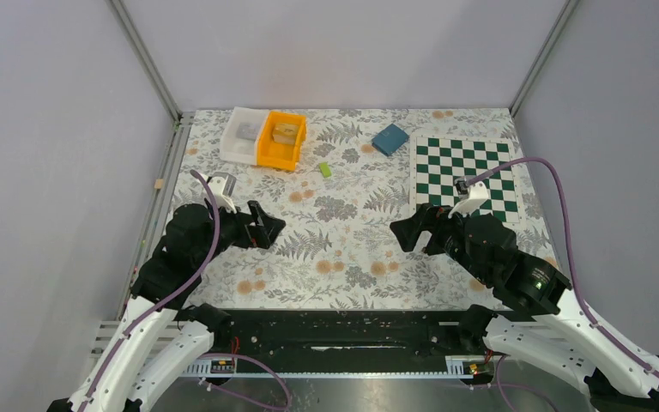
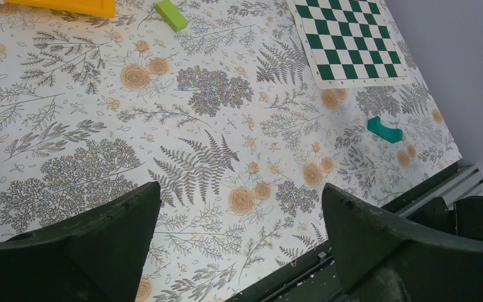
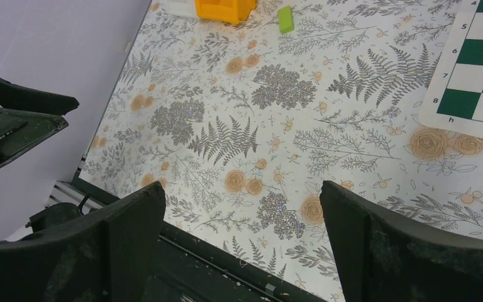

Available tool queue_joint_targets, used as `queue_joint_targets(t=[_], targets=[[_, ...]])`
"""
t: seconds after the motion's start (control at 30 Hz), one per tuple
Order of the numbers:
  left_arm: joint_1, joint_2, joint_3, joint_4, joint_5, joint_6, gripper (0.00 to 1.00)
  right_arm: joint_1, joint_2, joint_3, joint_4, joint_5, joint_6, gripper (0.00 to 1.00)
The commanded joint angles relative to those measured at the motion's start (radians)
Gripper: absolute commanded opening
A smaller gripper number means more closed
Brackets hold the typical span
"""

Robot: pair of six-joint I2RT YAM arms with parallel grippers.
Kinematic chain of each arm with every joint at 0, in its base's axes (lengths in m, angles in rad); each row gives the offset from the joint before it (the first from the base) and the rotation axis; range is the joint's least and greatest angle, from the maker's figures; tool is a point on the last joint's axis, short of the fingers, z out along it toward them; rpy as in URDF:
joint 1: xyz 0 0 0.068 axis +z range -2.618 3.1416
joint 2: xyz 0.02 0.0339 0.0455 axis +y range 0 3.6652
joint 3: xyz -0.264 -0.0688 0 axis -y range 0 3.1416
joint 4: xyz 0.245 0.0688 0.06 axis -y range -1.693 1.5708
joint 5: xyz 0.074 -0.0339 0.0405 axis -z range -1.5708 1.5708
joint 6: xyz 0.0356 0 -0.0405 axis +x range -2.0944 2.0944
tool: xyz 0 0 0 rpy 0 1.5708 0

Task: Take the credit cards out of the card holder
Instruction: Move the card holder to the center of the board.

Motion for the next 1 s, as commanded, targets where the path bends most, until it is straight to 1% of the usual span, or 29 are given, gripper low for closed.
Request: queue_joint_targets(t=[0.0, 0.2, 0.33, 0.4, 0.47, 0.53, 0.63, 0.7, 0.77, 0.87, 0.9, 0.93, 0.97], targets=[[0.0, -0.01, 0.028, 0.042, -0.008, -0.004, 0.99, 0.006, 0.0, -0.001, 0.033, 0.028, 0.012, 0.99], [0.0, -0.013, 0.028, 0.043, -0.013, -0.006, 0.99, 0.007, 0.001, -0.005, 0.052, 0.015, 0.017, 1.0], [-0.001, -0.017, 0.025, 0.042, -0.025, -0.014, 0.99, 0.007, -0.002, -0.02, 0.098, -0.001, 0.022, 1.0], [-0.002, -0.024, 0.019, 0.042, -0.052, -0.037, 0.99, 0.006, -0.01, -0.035, 0.121, 0.019, 0.021, 1.0], [-0.001, -0.043, 0.01, 0.036, -0.08, -0.063, 0.99, 0.007, -0.008, -0.049, 0.142, 0.081, 0.012, 1.0], [-0.001, -0.069, -0.007, 0.036, -0.082, -0.077, 0.99, 0.006, 0.024, -0.059, 0.181, 0.125, -0.02, 1.0], [-0.001, -0.121, -0.04, 0.037, -0.086, -0.088, 0.99, 0.005, 0.137, -0.014, 0.22, 0.136, -0.094, 0.99], [-0.001, -0.16, -0.063, 0.027, -0.093, -0.088, 0.99, -0.015, 0.235, 0.031, 0.221, 0.195, -0.109, 0.99], [-0.001, -0.201, -0.078, 0.011, -0.086, -0.08, 0.99, -0.087, 0.344, 0.069, 0.241, 0.163, -0.093, 1.0], [-0.002, -0.264, -0.098, -0.018, -0.12, -0.087, 0.99, -0.259, 0.514, 0.101, 0.325, -0.018, -0.049, 0.97], [-0.005, -0.278, -0.097, -0.025, -0.132, -0.088, 0.99, -0.301, 0.574, 0.129, 0.335, -0.04, -0.06, 0.96], [-0.009, -0.292, -0.094, -0.028, -0.139, -0.078, 0.99, -0.331, 0.665, 0.186, 0.335, -0.035, -0.095, 0.95], [-0.015, -0.301, -0.091, -0.03, -0.141, -0.067, 0.99, -0.355, 0.708, 0.237, 0.328, -0.009, -0.142, 0.94]])
